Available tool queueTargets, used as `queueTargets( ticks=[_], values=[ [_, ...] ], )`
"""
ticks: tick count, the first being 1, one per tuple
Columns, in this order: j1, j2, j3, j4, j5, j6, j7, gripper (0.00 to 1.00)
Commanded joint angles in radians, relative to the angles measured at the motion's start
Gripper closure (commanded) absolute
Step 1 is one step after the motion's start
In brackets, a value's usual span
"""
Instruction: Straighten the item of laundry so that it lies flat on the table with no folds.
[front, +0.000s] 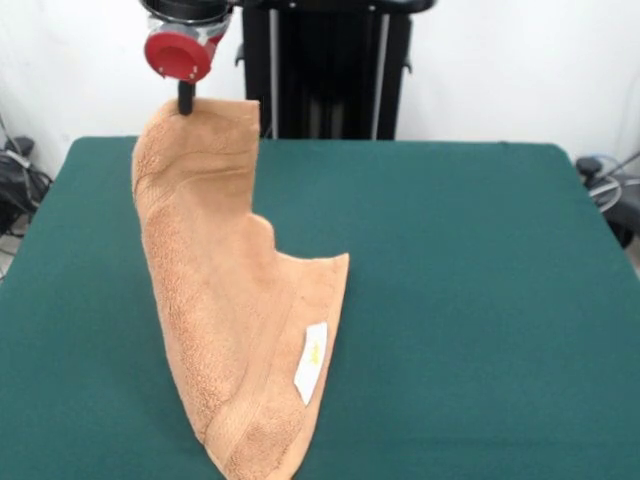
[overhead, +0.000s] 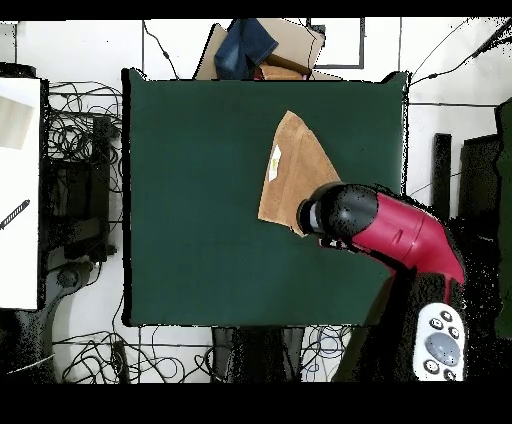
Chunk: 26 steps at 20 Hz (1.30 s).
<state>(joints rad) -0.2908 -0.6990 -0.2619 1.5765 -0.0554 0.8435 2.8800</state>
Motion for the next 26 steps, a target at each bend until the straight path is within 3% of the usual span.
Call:
queueTargets(
  ticks=[1,14,19,23,26],
  values=[
    [-0.089,-0.008,0.131,0.210,-0.110,-0.154,-0.264,1.00],
    [-0.215,-0.038,0.214,0.305,-0.229,-0.236,-0.229,1.00],
    [-0.253,-0.129,0.237,0.407,-0.258,-0.249,-0.242,1.00],
    [-0.223,-0.241,0.199,0.428,-0.331,-0.206,-0.255,1.00],
    [-0.112,-0.211,0.067,0.362,-0.510,-0.401,-0.071,1.00]
  ],
)
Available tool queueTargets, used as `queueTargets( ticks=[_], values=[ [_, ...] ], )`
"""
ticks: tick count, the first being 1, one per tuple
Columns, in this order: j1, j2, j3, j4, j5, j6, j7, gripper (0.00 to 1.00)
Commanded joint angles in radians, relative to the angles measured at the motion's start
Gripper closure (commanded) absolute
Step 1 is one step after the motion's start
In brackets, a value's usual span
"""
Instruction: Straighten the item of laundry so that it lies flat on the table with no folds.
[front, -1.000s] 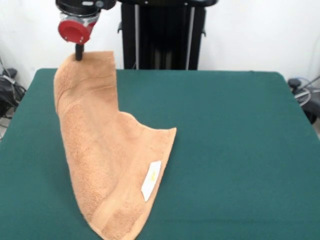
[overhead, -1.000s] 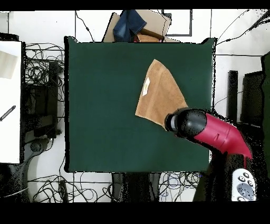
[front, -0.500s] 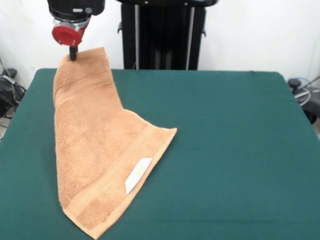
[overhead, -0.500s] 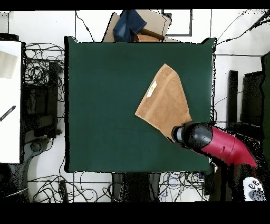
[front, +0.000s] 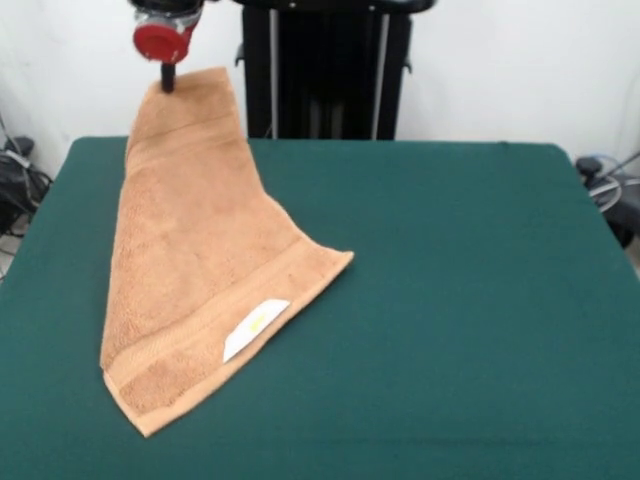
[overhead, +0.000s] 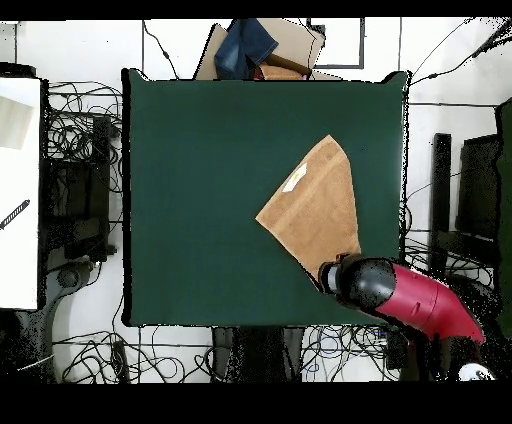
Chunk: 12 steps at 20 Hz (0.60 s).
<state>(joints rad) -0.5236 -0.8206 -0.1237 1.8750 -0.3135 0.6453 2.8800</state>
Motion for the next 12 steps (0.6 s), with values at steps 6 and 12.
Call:
queueTargets(
  ticks=[6,12],
  values=[
    [0.181,0.105,-0.153,-0.007,-0.336,-0.387,0.126,1.00],
    [0.171,0.142,-0.159,-0.003,-0.271,-0.454,0.074,0.00]
  ],
)
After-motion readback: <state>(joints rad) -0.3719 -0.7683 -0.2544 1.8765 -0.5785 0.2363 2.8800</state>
